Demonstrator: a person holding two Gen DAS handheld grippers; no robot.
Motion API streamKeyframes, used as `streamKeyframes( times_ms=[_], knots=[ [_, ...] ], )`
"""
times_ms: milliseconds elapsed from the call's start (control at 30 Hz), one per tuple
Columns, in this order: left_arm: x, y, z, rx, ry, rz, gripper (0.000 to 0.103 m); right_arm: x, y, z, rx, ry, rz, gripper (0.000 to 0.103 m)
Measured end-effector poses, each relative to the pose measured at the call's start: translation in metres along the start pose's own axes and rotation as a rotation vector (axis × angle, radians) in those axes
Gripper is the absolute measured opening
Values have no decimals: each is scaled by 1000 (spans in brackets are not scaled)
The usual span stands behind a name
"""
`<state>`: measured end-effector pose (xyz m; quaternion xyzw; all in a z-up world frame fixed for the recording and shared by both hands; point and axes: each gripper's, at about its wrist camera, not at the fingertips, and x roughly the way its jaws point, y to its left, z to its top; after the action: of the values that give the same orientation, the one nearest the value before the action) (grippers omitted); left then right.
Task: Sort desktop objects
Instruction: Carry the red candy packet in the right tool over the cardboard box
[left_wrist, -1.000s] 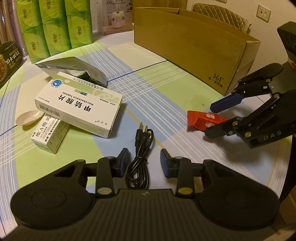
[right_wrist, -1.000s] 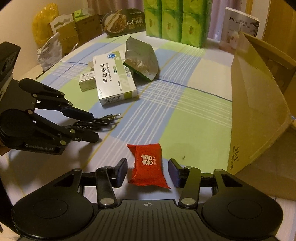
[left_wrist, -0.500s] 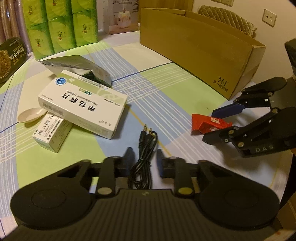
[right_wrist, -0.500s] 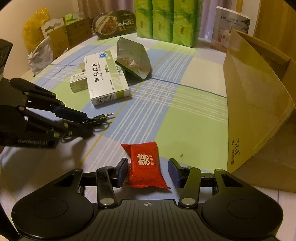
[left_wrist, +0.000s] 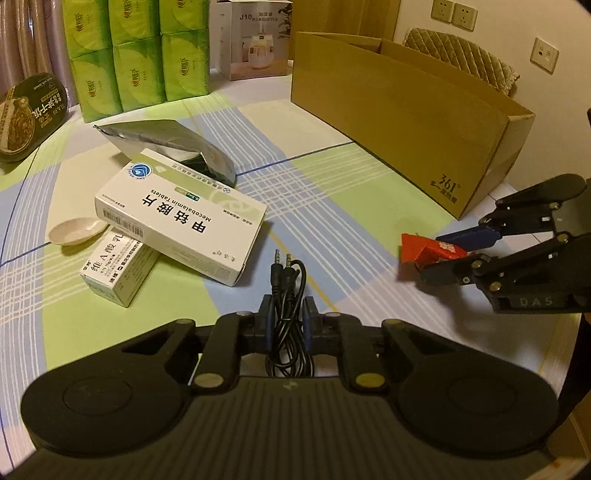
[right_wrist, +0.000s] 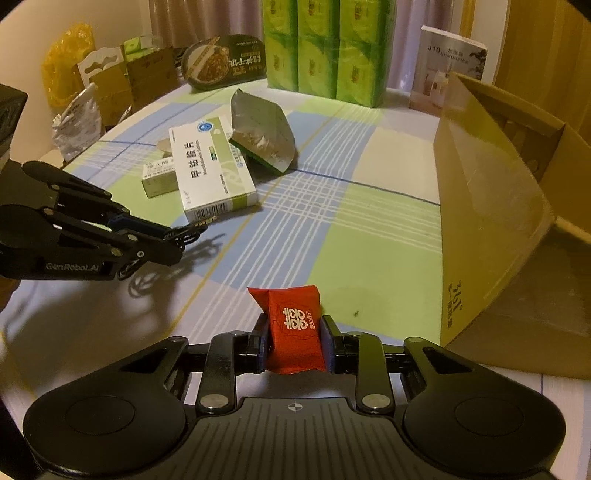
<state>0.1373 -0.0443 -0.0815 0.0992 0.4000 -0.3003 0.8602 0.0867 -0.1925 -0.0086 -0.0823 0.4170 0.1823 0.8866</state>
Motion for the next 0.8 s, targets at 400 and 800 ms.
streamKeyframes(
  times_ms=[400, 800],
  knots=[
    [-20, -32, -2, -88, 8, 8, 11, -35, 3, 0, 15, -48, -24, 25],
    [-53, -64, -3, -141, -1, 49, 11, -75, -2, -11, 54, -107, -32, 25]
  ],
)
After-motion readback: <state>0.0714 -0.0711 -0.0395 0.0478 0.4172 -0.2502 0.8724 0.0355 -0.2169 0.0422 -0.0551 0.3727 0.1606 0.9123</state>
